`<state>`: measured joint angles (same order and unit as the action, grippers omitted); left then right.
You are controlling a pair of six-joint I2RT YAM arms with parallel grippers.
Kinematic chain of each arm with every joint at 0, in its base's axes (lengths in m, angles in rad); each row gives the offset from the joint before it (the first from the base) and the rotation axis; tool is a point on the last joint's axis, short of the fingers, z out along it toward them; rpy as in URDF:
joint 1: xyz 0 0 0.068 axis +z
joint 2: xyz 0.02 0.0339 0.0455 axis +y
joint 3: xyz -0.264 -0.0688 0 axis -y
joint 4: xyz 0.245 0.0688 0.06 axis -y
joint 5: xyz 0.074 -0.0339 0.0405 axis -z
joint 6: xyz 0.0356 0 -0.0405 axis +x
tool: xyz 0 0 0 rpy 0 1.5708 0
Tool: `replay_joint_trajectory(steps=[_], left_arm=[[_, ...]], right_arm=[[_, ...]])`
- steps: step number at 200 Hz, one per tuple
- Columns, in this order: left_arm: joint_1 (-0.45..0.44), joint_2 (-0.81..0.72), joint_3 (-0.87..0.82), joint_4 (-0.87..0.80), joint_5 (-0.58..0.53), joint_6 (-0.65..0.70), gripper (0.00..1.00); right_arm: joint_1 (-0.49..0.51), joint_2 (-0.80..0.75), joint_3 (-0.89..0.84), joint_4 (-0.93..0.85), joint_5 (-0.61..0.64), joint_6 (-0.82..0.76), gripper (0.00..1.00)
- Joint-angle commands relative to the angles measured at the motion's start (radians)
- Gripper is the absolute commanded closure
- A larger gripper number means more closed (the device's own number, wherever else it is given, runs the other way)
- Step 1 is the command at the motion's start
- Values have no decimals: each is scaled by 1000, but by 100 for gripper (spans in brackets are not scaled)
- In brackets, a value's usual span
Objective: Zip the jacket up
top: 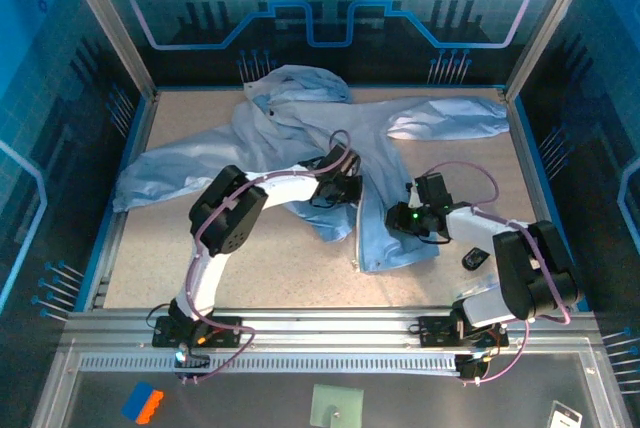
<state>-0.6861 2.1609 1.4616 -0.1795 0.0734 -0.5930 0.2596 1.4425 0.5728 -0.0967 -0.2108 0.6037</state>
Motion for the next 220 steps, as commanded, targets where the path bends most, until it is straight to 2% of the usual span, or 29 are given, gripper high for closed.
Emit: replay_joint_trajectory(steps=[1, 26, 51, 93, 141, 155, 184, 220], left_arm=[[-8, 68, 71, -101, 28, 63, 100], [0, 32, 75, -155, 14, 122, 100], [38, -76, -39, -163, 36, 165, 100], [106, -384, -353, -89, 117, 222, 100], [184, -673, -551, -49, 203, 259, 100], [199, -748, -608, -12, 231, 271, 100], [224, -854, -689, 39, 297, 282, 100], [232, -884, -717, 61, 339, 266, 100]], right_arm=[[-5, 1, -18, -60, -24, 20, 72], [15, 34, 15, -59, -28, 18, 72], [59, 72, 75, -73, -16, 12, 72], [113, 91, 169, -110, 0, -3, 69], [114, 101, 272, -180, -18, -49, 68], [114, 91, 286, -181, -50, -50, 67], [131, 18, 285, -105, -196, -32, 62], [229, -40, 354, -50, -285, 10, 57]])
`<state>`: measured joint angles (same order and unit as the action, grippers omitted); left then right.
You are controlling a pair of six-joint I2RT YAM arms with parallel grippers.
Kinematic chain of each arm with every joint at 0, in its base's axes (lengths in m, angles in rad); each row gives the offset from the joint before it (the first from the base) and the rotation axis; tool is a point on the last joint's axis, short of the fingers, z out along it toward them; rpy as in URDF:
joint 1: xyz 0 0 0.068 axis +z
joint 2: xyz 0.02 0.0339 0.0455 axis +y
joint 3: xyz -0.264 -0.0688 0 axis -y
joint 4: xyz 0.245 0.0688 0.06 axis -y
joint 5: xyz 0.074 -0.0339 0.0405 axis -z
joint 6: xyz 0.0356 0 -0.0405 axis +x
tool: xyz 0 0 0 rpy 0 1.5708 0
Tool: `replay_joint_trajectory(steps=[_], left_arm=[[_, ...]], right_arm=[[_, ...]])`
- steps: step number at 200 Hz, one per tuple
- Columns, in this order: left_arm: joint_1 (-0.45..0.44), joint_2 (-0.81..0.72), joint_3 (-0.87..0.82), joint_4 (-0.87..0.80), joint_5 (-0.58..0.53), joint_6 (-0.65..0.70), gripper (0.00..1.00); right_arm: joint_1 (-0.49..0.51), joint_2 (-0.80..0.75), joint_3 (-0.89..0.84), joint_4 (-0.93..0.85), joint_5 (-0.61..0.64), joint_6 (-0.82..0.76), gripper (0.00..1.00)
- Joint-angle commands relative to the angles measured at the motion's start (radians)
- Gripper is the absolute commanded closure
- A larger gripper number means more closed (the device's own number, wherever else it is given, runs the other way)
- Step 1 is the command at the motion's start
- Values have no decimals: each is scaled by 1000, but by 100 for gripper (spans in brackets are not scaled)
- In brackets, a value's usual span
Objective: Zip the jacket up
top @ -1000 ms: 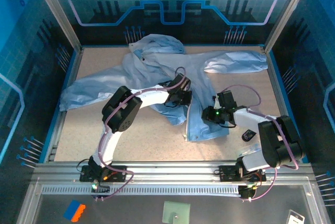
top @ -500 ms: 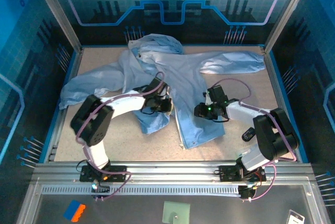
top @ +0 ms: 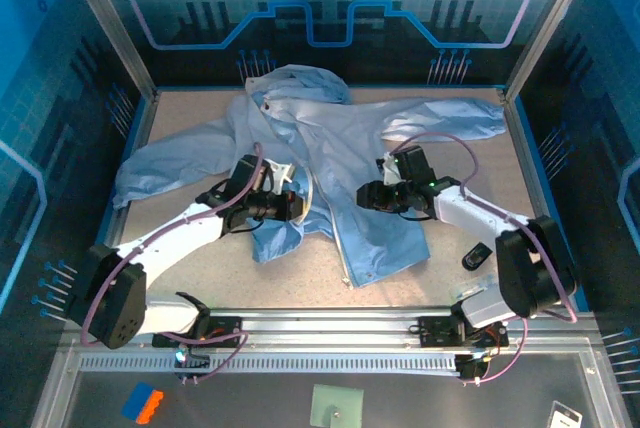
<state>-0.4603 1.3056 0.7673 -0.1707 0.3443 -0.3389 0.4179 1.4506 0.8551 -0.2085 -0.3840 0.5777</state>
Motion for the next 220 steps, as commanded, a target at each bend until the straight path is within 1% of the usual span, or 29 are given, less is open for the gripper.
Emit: replay_joint_trajectory(steps=[1, 28, 52, 72, 95, 110, 123, 132, 141, 149, 155, 172, 176, 181, 193, 198, 207, 220], left_arm=[[7, -29, -23, 53, 69, 10, 100], [11, -43, -44, 98, 80, -16, 100], [15, -59, -57, 119, 91, -37, 100], [20, -81, -73, 135, 102, -52, 100], [24, -104, -87, 149, 113, -66, 100], [25, -116, -95, 155, 116, -71, 100], [25, -122, -100, 158, 118, -74, 100], [26, -124, -102, 158, 118, -75, 100], [26, -125, -104, 155, 119, -76, 100], [29, -126, -105, 151, 116, -77, 100], [28, -129, -106, 147, 115, -78, 100], [32, -144, -103, 125, 106, -86, 100], [34, -150, -102, 117, 100, -88, 96], [35, -158, -101, 103, 92, -90, 87], [40, -187, -88, 52, 60, -95, 59], [42, -202, -82, 25, 43, -96, 51], [46, -232, -73, -20, 19, -100, 42], [54, -281, -68, -72, 7, -116, 36]], right_arm=[[74, -48, 72, 64, -113, 40, 57], [157, -21, 73, 187, -122, 187, 57], [194, 37, 60, 308, -127, 301, 57], [210, 87, 70, 356, -138, 340, 57], [225, 129, 100, 362, -153, 348, 58], [235, 151, 117, 360, -158, 350, 60], [243, 167, 130, 362, -164, 353, 66], [248, 175, 136, 368, -168, 360, 73], [251, 179, 138, 378, -172, 365, 82], [250, 182, 140, 386, -176, 371, 91], [251, 183, 142, 389, -177, 375, 100], [249, 179, 146, 384, -173, 374, 100], [248, 177, 148, 376, -172, 373, 100], [246, 176, 153, 366, -171, 367, 100], [240, 170, 170, 333, -170, 345, 100], [237, 169, 181, 316, -170, 334, 100], [230, 167, 196, 287, -172, 314, 100], [218, 167, 219, 261, -184, 294, 100]])
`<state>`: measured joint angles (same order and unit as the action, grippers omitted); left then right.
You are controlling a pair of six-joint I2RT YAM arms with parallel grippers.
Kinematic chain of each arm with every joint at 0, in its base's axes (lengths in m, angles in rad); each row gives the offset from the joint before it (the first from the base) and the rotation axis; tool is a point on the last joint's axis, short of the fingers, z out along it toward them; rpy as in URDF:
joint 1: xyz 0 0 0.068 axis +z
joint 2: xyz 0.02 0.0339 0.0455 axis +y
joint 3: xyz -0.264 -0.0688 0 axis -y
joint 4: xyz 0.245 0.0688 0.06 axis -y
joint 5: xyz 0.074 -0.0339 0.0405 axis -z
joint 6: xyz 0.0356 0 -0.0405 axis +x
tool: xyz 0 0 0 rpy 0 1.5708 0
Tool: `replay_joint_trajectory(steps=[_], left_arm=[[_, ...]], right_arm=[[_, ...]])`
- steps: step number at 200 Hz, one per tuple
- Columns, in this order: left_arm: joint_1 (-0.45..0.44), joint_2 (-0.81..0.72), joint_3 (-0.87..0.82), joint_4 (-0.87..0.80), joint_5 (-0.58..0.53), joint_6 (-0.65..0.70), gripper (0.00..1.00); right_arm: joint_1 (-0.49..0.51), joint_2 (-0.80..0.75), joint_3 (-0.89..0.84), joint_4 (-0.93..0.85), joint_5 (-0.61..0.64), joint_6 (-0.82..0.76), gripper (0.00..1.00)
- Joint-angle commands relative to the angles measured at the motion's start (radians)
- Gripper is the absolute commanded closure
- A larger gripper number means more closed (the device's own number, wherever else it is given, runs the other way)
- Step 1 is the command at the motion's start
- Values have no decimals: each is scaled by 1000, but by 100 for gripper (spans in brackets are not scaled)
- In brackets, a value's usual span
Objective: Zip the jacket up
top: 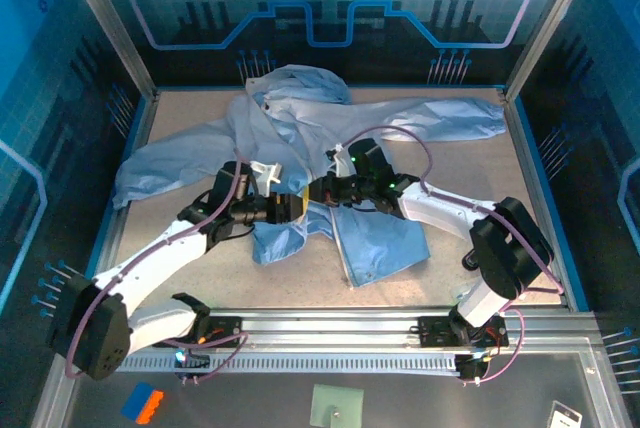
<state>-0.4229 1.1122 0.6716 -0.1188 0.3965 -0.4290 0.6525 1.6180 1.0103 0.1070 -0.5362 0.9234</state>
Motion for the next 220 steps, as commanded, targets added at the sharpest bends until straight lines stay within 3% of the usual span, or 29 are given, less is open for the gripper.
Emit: replay_joint_trajectory(steps=[1, 40, 85, 121, 140, 179, 220], left_arm=[[18, -92, 28, -128, -45, -28, 35], [27, -166, -8, -163, 32, -173, 35], [27, -166, -40, -80, 127, -264, 48], [37, -118, -15, -46, 216, -305, 52], [37, -90, -3, -51, 235, -309, 53], [38, -74, -3, -41, 235, -312, 68], [42, -62, -4, -30, 235, -313, 68]], right_arm=[[-17, 1, 65, -56, -34, -52, 100], [-43, 33, 170, -172, -111, -132, 100], [-48, 70, 283, -364, -159, -277, 100], [-48, 85, 315, -433, -179, -338, 100], [-48, 87, 321, -445, -183, -346, 100], [-48, 92, 326, -453, -179, -352, 100], [-48, 103, 341, -463, -185, -360, 100]])
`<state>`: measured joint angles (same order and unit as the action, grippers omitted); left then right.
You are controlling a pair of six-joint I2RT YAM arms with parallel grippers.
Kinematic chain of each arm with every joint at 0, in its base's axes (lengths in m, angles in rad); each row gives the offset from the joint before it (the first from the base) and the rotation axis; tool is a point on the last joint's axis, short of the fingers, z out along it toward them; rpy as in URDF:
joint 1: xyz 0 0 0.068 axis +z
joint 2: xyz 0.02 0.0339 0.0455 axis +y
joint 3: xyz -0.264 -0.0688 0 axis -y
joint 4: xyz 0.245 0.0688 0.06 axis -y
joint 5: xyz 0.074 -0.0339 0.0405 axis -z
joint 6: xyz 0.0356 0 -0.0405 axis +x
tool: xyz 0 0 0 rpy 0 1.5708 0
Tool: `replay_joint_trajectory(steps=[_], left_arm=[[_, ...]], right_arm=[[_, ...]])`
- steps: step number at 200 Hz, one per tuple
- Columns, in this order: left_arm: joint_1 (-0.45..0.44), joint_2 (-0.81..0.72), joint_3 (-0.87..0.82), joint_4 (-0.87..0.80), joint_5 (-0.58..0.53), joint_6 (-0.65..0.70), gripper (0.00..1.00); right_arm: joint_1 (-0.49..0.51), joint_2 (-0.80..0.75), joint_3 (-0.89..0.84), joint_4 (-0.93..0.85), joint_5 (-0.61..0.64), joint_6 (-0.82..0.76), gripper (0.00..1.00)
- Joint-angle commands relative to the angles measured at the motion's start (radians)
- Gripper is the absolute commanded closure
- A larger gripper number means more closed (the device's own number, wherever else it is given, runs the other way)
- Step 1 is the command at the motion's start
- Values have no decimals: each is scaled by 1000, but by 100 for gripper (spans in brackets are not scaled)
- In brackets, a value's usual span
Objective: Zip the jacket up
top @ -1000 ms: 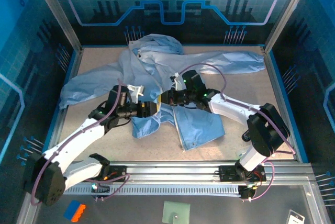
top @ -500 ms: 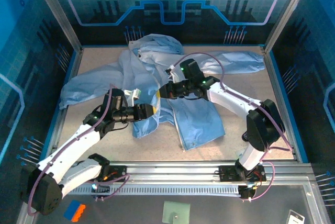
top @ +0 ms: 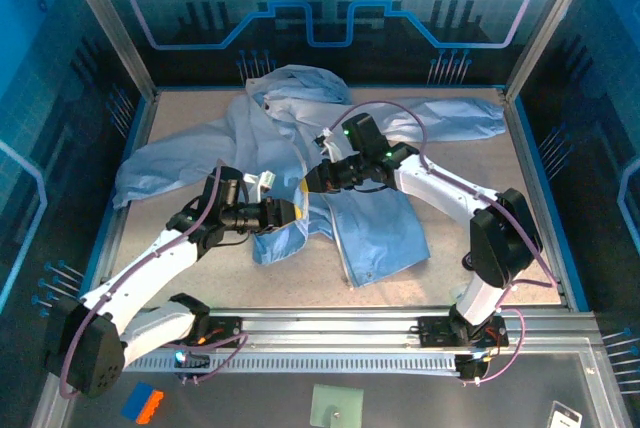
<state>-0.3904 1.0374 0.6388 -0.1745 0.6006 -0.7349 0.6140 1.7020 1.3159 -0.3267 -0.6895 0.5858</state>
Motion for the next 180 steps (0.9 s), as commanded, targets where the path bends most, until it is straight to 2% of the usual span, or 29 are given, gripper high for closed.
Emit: replay_joint_trajectory(steps=[1, 32, 51, 62, 97, 122, 180], left_arm=[[10, 14, 29, 27, 31, -8, 68], [12, 30, 27, 47, 47, -11, 71], [12, 36, 24, 59, 57, -11, 91], [13, 39, 20, 59, 56, -10, 100], [13, 36, -11, 93, 51, -17, 100], [18, 33, -31, 122, 45, -26, 100], [24, 42, -84, 242, 61, -84, 100]], right_arm=[[-9, 19, 36, -29, -32, -23, 100], [-10, 30, 46, -38, -38, -26, 100], [-9, 31, 45, -40, -34, -26, 100], [-10, 30, 46, -48, -29, -29, 95], [-16, 6, 41, -83, -7, -40, 73], [-21, -28, 1, -75, -7, -23, 64], [32, -93, -186, 172, -15, 174, 67]])
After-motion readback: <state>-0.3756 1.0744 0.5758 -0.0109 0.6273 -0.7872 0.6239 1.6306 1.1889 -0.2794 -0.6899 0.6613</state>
